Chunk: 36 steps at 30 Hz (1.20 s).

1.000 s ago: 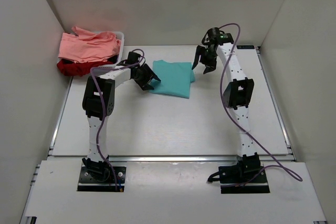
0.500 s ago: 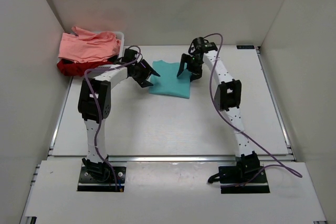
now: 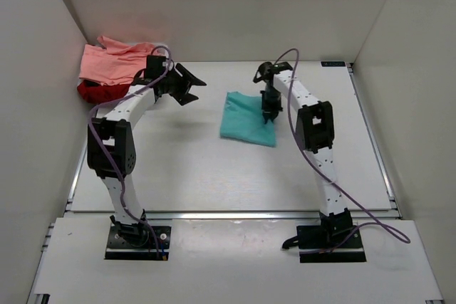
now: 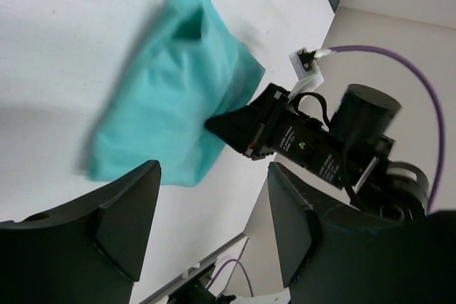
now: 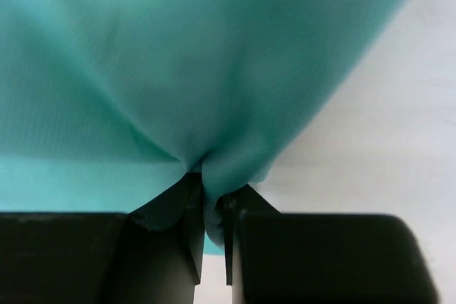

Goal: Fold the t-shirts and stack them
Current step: Put the neatly folded tshirt into the corner of the board with the right arm

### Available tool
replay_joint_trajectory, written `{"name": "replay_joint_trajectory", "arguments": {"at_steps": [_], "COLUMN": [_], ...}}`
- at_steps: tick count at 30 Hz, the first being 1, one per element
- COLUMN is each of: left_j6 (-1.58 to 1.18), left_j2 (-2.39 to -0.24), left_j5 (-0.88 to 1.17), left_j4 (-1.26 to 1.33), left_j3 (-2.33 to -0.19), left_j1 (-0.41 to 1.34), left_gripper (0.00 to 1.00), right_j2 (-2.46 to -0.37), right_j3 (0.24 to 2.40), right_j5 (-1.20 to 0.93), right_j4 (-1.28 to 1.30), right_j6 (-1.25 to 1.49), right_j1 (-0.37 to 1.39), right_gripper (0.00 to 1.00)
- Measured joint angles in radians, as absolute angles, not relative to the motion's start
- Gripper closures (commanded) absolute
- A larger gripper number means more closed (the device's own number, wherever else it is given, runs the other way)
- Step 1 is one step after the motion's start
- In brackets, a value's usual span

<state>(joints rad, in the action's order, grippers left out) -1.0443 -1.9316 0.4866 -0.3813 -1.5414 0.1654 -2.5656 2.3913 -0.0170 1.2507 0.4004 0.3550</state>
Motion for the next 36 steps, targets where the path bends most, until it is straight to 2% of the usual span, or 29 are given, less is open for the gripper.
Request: {"name": "replay_joint_trajectory", "arguments": {"at_steps": [5, 7, 9, 14, 21, 23, 25, 27, 30, 31, 32, 33, 34, 35, 36], "left_j6": [-1.024, -1.015, -1.002, -0.971, -0.962, -0.960, -0.957, -0.957, -0.949, -0.945, -0.940, -0.931, -0.929, -0.921, -0.914], "left_j2": [-1.858, -1.838, -1.823, -1.770, -1.705, -1.705, -1.705, -1.706, -1.710, -1.712, -1.715, -1.718, -1.721, -1.724, -1.728], "left_j5": [0.487, 0.487, 0.486, 0.479, 0.487, 0.486, 0.484, 0.484, 0.484, 0.483, 0.484, 0.483, 0.484, 0.483, 0.480], "left_j4": [-0.392, -0.401, -0.417, -0.468, -0.487, -0.487, -0.492, -0.492, -0.492, -0.492, -0.491, -0.490, -0.490, -0.490, -0.493], "left_j3": [-1.477, -1.444, -1.416, -1.351, -1.308, -1.308, -1.308, -1.308, -1.308, -1.308, -1.308, -1.308, -1.310, -1.314, -1.322], "left_j1": [0.152, 0.160, 0.175, 0.223, 0.264, 0.270, 0.275, 0.286, 0.302, 0.305, 0.308, 0.310, 0.312, 0.312, 0.312], "left_gripper": [0.28, 0.30, 0.30, 0.30, 0.31, 0.31, 0.31, 0.31, 0.30, 0.26, 0.11, 0.02, 0.01, 0.01, 0.01], "right_j2": [-2.513, -2.531, -2.589, -2.714, -2.748, -2.765, -2.787, -2.815, -2.842, -2.848, -2.851, -2.852, -2.853, -2.852, -2.849], "right_j3": [2.299, 2.342, 2.474, 2.720, 2.720, 2.719, 2.716, 2.714, 2.709, 2.709, 2.710, 2.716, 2.722, 2.733, 2.741], "right_j5": [0.109, 0.160, 0.208, 0.247, 0.284, 0.306, 0.331, 0.372, 0.459, 0.487, 0.510, 0.533, 0.548, 0.554, 0.553], "right_j4": [1.308, 1.305, 1.296, 1.119, 0.816, 0.738, 0.664, 0.599, 0.524, 0.500, 0.486, 0.474, 0.465, 0.461, 0.459], "right_j6": [0.319, 0.287, 0.258, 0.103, -0.082, -0.123, -0.175, -0.213, -0.258, -0.271, -0.278, -0.287, -0.292, -0.289, -0.279], "right_j1": [0.184, 0.093, 0.015, -0.128, -0.157, -0.157, -0.163, -0.174, -0.192, -0.199, -0.205, -0.207, -0.208, -0.212, -0.212], "right_gripper": [1.00, 1.00, 1.00, 1.00, 0.97, 0.90, 0.78, 0.70, 0.47, 0.37, 0.34, 0.30, 0.21, 0.02, 0.01]}}
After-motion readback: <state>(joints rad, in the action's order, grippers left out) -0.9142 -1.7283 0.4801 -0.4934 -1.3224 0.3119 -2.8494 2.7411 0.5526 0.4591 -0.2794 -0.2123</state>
